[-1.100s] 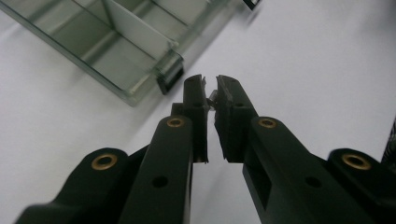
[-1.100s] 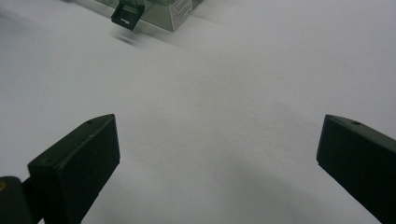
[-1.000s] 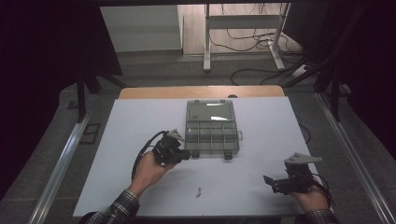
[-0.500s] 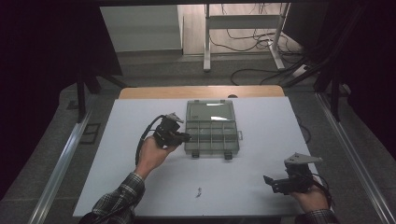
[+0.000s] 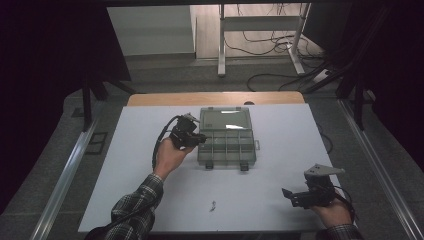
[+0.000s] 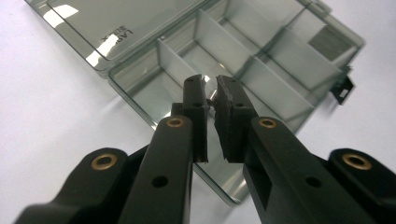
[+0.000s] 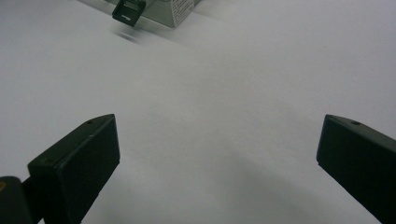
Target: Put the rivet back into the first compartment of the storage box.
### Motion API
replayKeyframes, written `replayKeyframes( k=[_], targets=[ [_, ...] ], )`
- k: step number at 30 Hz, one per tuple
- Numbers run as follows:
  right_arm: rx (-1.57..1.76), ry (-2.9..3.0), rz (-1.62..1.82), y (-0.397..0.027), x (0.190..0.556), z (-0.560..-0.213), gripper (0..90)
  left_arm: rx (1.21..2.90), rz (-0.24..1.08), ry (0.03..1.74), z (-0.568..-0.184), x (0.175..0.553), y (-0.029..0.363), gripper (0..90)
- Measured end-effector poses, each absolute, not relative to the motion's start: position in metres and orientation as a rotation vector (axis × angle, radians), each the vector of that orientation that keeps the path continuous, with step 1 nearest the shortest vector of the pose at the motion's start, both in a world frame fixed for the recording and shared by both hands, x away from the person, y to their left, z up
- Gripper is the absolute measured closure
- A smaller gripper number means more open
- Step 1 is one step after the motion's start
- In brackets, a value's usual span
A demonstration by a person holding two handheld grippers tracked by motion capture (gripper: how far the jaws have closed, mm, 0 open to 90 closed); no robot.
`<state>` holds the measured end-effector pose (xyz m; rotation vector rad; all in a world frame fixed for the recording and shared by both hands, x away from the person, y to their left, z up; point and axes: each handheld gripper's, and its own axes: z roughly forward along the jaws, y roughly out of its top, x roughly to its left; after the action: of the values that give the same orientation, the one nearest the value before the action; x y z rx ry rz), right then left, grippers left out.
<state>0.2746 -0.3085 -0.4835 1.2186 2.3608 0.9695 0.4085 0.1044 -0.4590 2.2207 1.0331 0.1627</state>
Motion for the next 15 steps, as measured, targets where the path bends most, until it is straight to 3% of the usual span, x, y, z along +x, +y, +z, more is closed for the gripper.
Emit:
replayKeyframes(
  k=[10,15],
  targets=[
    [1.214,2.368,0.966,-0.308,0.275,-0.484,0.0,2.207,0.142,1.092,-0.474,0.424,0.099,82.5],
    [1.217,2.368,0.968,-0.308,0.275,-0.484,0.0,2.218,0.159,1.111,-0.475,0.425,0.098,74.2]
  ],
)
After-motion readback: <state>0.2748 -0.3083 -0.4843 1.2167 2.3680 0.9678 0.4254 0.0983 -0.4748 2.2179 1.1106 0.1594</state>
